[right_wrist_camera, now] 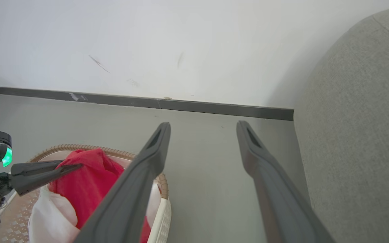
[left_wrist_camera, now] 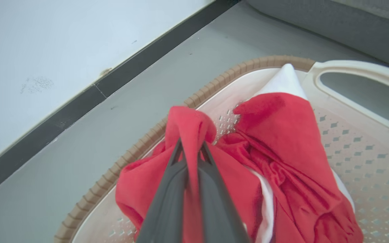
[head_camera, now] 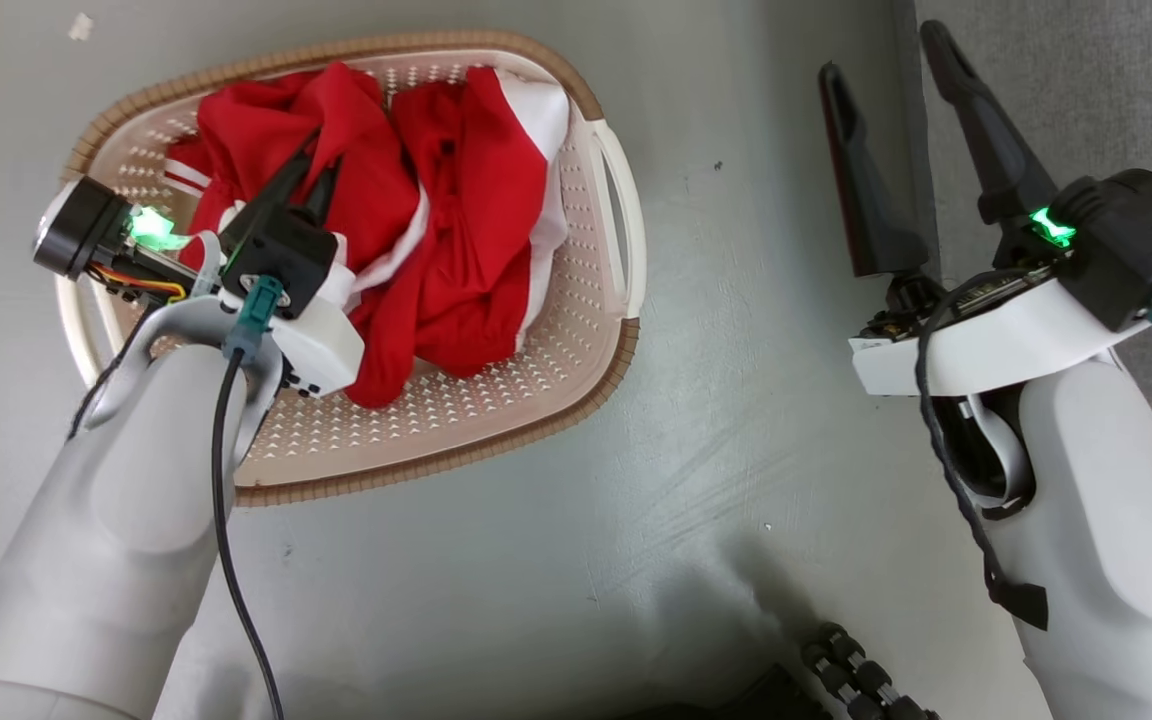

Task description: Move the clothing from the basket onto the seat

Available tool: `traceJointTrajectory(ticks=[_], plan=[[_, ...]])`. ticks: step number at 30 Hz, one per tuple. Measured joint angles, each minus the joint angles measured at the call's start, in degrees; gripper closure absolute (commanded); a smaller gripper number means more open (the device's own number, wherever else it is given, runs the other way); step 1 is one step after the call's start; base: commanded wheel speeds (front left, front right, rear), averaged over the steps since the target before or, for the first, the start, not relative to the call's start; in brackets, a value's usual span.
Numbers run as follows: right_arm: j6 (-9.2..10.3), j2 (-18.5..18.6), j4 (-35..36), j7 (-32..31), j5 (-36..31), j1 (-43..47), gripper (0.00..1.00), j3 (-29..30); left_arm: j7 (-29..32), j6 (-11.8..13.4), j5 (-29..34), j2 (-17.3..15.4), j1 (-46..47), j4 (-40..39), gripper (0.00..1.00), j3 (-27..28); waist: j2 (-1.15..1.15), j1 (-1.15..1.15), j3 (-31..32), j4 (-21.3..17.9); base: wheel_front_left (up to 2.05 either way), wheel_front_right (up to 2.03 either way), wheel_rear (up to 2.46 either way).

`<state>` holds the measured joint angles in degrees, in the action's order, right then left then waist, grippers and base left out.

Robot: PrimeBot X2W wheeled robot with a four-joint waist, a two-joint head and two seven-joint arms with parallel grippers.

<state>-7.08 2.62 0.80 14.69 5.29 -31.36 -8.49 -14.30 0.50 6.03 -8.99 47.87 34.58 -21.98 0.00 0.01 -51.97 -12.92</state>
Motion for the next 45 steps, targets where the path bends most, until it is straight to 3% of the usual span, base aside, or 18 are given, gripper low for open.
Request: traceJointTrajectory(ticks=[9,17,30,45], plan=[[0.00,0.13,-2.32,0.01,-2.04,-0.82,0.00,-1.44,-0.11,0.36,-2.09,-0.30,-3.05,-9.49,1.00,0.80,0.00,0.00,3.58,1.95,0.00,0.00,0.00],[0.00,0.25,-4.49,0.01,-3.30,-0.82,0.00,-2.40,-0.15,1.71,-4.03,-0.77,-6.05,-14.86,1.00,3.13,0.00,0.00,6.90,3.54,0.00,0.00,0.00],[0.00,1.02,-7.51,0.01,-5.38,-0.83,0.00,-5.98,-0.15,1.77,-4.61,-1.82,-7.55,-21.86,1.00,3.33,0.00,0.00,12.85,5.94,0.00,0.00,0.00],[-0.01,3.94,-11.50,0.01,-5.27,-0.36,0.00,-10.79,-0.16,-0.99,-5.49,-2.02,-8.68,-27.18,1.00,0.36,0.00,0.00,21.39,8.62,0.00,0.00,0.00]])
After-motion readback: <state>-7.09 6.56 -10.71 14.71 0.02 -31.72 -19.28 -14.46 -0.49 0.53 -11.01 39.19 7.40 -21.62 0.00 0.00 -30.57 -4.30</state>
